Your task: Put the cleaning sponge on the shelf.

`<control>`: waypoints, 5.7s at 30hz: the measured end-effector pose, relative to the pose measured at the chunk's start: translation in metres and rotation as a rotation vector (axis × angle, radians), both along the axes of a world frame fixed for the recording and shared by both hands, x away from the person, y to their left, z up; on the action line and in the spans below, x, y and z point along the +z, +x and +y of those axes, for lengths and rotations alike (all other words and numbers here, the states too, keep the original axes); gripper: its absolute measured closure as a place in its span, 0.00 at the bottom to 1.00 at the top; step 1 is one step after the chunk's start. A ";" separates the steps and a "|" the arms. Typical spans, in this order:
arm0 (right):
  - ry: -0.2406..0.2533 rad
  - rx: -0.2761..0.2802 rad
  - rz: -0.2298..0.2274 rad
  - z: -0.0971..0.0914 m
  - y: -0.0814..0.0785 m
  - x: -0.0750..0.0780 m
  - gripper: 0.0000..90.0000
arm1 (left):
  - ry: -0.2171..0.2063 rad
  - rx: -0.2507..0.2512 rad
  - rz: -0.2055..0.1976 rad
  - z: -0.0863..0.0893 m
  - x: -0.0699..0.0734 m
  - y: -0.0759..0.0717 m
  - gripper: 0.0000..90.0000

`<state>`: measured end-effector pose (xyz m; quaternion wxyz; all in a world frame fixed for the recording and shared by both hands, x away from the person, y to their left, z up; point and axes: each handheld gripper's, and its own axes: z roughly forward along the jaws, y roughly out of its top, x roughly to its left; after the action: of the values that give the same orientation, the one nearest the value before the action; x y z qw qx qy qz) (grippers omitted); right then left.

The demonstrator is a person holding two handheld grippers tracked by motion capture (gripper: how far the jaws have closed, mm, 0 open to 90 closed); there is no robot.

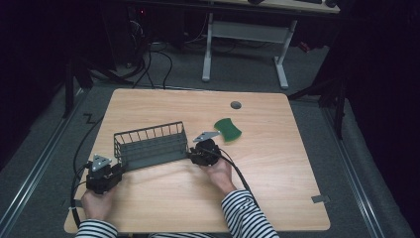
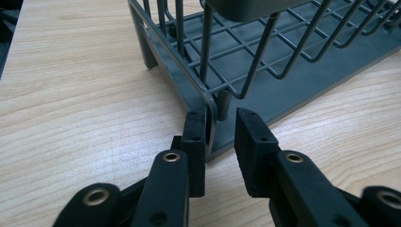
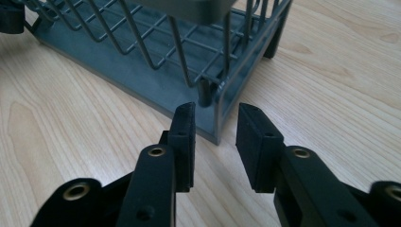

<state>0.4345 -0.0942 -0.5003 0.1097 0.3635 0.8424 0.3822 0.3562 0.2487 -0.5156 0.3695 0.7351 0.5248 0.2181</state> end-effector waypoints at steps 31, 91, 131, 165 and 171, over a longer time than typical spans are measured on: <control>-0.065 -0.008 0.006 -0.032 -0.022 0.006 0.96 | 0.027 -0.130 -0.017 -0.028 0.003 -0.002 0.97; -0.007 -0.399 0.001 -0.168 0.006 0.016 0.35 | 0.068 -0.033 0.023 -0.022 -0.021 0.027 0.35; -0.284 -0.298 0.210 -0.099 0.122 0.005 0.32 | 0.067 -0.027 0.023 -0.023 -0.022 0.027 0.33; -0.163 -0.400 0.103 -0.164 0.063 0.065 0.35 | 0.066 -0.025 0.023 -0.024 -0.022 0.028 0.33; -0.145 -0.369 0.053 -0.168 0.043 0.080 0.35 | 0.066 -0.025 0.023 -0.024 -0.022 0.028 0.33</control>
<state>0.4775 -0.2624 -0.4205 0.1815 0.5130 0.7893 0.2844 0.3838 0.2247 -0.5372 0.3416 0.7560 0.5124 0.2221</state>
